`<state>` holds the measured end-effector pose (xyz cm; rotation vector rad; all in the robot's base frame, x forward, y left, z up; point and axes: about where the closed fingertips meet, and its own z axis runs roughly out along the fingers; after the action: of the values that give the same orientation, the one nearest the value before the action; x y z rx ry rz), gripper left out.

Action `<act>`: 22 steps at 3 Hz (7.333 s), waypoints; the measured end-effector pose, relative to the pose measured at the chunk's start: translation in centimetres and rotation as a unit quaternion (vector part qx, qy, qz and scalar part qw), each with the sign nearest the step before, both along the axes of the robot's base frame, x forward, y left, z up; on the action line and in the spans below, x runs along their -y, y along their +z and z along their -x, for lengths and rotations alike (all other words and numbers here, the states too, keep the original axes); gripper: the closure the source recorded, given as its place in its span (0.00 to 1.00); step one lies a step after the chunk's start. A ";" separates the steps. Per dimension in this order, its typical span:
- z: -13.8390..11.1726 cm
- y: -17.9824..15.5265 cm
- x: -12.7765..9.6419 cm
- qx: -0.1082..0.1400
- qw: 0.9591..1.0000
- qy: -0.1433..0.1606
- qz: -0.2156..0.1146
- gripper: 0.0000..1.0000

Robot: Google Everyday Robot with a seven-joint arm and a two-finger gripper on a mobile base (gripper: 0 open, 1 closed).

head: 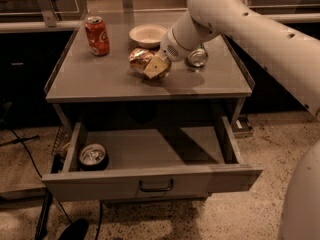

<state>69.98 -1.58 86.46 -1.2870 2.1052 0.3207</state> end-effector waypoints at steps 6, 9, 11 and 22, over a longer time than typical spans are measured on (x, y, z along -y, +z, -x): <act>9.8 0.2 4.3 -0.014 0.987 0.157 -0.020 1.00; 18.6 -1.6 5.8 0.052 0.979 0.196 -0.017 1.00; 17.7 -5.0 5.2 0.076 0.975 0.209 -0.021 1.00; 14.2 -24.1 1.9 0.059 0.968 0.239 0.041 1.00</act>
Offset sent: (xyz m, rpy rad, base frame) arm -0.1184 -0.0881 -0.0141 0.0851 0.1327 0.4035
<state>55.76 -3.45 62.36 -1.8134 1.7051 0.3513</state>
